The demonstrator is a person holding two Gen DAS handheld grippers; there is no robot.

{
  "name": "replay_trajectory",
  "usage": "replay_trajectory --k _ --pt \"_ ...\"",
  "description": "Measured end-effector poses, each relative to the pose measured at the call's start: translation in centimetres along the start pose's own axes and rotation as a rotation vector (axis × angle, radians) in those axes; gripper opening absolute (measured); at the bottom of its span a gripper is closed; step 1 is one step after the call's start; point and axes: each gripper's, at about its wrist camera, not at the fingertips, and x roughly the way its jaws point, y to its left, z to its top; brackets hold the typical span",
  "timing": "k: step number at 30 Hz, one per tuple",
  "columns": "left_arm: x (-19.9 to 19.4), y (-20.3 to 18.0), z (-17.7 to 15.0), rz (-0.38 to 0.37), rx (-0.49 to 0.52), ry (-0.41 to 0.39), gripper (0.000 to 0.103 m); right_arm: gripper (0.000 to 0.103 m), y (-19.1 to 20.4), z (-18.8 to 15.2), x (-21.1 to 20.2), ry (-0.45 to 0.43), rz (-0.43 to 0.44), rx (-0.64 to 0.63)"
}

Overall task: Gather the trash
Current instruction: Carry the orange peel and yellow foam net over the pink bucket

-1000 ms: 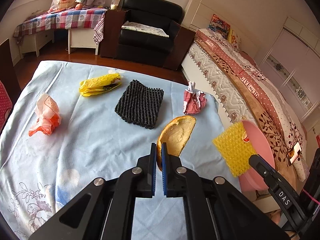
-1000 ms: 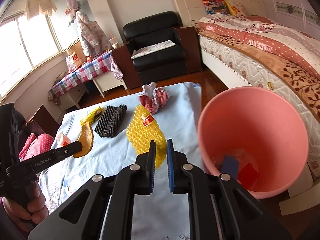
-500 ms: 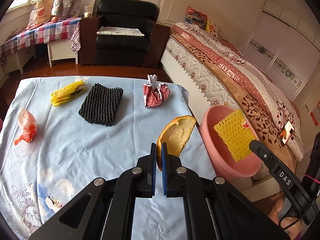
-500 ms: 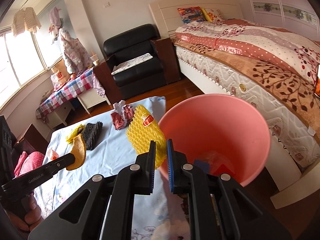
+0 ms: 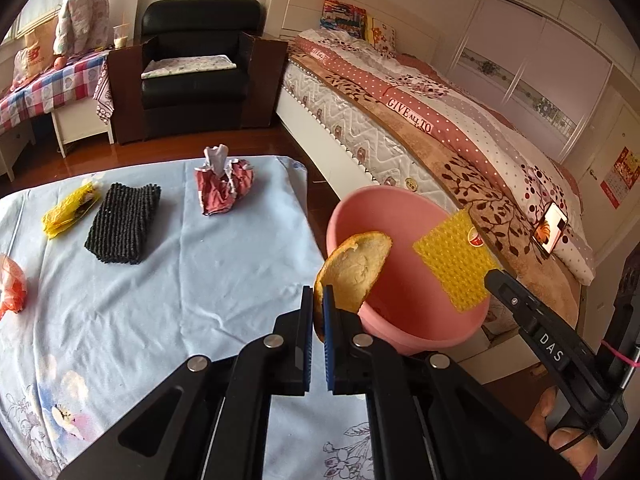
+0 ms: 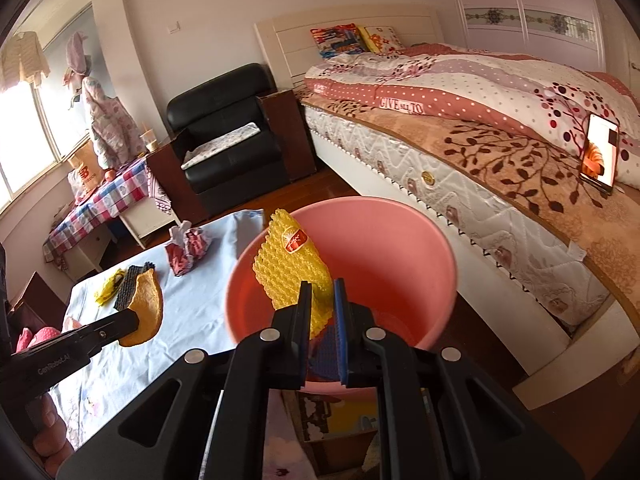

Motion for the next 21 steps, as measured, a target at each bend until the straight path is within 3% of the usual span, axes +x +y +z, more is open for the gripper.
replay_trajectory --k 9,21 --pt "2.7 -3.5 0.6 -0.040 0.041 0.035 0.004 0.011 -2.4 -0.3 0.5 0.009 -0.040 0.027" --pt "6.4 -6.3 0.5 -0.042 0.077 0.089 0.004 0.011 -3.9 -0.7 1.6 0.029 -0.054 0.054"
